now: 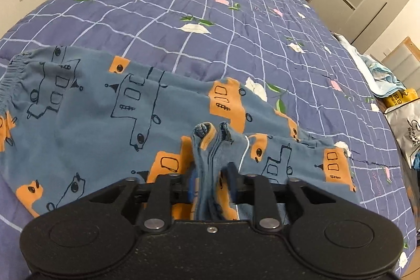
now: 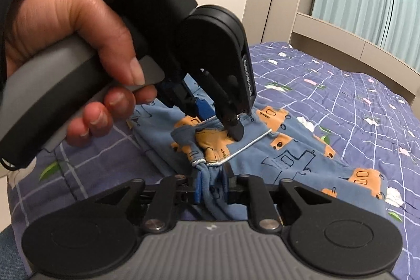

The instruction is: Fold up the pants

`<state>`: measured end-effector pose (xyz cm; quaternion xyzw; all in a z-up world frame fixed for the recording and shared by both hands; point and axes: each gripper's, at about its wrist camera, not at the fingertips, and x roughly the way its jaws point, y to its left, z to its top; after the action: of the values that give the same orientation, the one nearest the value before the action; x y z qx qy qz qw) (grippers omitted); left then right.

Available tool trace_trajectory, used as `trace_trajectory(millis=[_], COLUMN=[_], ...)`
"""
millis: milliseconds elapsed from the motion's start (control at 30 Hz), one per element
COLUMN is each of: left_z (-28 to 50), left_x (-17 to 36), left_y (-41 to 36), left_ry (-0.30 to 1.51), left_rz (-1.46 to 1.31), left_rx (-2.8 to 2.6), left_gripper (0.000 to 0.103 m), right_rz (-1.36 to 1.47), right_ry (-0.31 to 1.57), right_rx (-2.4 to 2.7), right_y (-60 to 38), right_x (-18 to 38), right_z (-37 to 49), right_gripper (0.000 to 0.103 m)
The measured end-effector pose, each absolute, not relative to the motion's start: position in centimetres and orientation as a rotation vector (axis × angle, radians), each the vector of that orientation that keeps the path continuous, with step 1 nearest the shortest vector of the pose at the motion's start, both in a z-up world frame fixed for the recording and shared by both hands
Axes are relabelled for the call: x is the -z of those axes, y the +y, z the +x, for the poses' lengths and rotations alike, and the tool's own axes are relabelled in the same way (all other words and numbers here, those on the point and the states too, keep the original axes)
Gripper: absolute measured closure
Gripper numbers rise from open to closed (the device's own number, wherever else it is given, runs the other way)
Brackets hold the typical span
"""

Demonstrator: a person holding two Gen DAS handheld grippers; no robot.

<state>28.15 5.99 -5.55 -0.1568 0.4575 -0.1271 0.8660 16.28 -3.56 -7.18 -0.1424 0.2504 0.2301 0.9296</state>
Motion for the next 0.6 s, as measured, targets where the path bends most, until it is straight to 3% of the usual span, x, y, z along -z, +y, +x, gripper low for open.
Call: trace_trajectory(millis=[33,100,167,267,367,600], left_z=[28.1,28.1,27.7,26.9,25.7,22.6], left_x=[5.5,5.2,4.6,3.7,2.9,3.6], left_y=[6.0,5.9,5.9,5.7,5.2,1.6], left_ry=[0.959,0.956,0.940,0.907,0.875,0.824], left_rz=[-0.331,-0.331,-0.311,-0.272,-0.243,-0.037], left_rx=[0.267,0.263,0.243,0.185,0.133,0.070], left_gripper=[0.061,0.048,0.025,0.008,0.002,0.001], right_rz=[-0.290,-0.289,-0.291,-0.287,-0.253,-0.161], right_ry=[0.508,0.488,0.459,0.432,0.409,0.418], right_rx=[-0.471,-0.473,-0.465,-0.415,-0.358,-0.170], right_y=[-4.1,-5.1,-6.7,-9.5,-13.2,-20.0], right_x=[7.2,6.9,6.5,6.0,5.4,4.3], right_z=[16.6,15.9,15.1,14.0,13.0,12.7], right_gripper=[0.064,0.042,0.029,0.011,0.001,0.000])
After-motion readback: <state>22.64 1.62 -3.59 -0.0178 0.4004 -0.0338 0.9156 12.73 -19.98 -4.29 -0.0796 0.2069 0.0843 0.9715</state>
